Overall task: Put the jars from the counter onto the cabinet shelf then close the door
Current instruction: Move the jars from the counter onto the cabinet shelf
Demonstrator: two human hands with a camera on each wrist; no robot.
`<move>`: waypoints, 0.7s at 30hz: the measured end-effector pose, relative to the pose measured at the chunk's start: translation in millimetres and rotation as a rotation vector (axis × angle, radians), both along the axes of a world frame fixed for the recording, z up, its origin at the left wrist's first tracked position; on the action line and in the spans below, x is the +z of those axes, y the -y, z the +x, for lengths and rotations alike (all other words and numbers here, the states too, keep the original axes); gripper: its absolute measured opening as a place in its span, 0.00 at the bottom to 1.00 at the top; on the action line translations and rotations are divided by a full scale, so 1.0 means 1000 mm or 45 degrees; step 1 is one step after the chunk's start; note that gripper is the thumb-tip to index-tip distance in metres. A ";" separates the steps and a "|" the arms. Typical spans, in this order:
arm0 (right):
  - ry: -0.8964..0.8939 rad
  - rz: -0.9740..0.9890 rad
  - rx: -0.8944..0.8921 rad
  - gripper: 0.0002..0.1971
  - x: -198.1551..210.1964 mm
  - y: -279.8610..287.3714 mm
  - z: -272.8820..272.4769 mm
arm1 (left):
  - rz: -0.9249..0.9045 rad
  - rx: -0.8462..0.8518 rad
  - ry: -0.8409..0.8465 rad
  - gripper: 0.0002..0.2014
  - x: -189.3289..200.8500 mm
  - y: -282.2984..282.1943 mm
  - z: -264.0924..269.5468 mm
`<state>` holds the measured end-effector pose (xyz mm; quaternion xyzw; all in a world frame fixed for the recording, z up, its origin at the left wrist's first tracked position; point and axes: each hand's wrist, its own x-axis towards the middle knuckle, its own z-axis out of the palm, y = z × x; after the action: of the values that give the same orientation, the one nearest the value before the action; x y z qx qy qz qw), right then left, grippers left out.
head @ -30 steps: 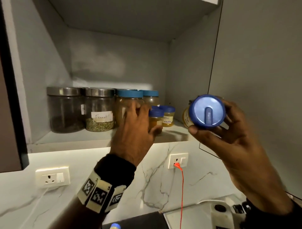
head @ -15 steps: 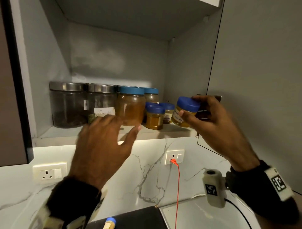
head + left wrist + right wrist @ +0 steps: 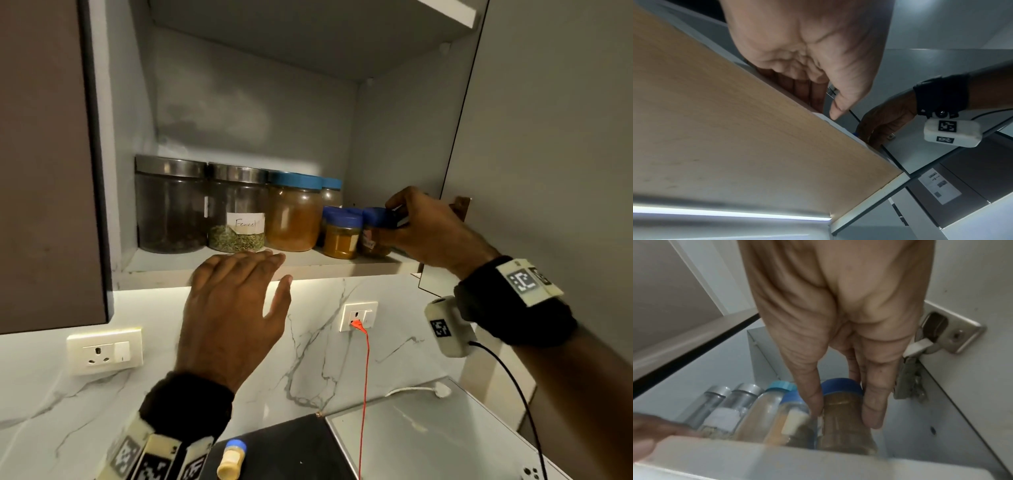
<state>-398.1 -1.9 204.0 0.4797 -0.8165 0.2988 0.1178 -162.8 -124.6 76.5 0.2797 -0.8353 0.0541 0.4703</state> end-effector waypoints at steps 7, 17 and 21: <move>0.031 -0.026 -0.126 0.24 -0.008 0.014 0.005 | -0.038 -0.030 0.026 0.26 0.000 0.000 0.006; -0.066 0.336 -0.251 0.18 0.009 0.020 0.016 | -0.141 -0.048 0.047 0.26 -0.002 0.005 0.011; -0.084 0.586 -0.192 0.22 0.010 0.013 0.021 | -0.177 -0.043 0.078 0.26 -0.003 0.006 0.014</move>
<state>-377.1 -14.5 213.9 0.4411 -0.8923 0.0792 0.0540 -148.9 -130.7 74.0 0.2303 -0.8482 0.1126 0.4635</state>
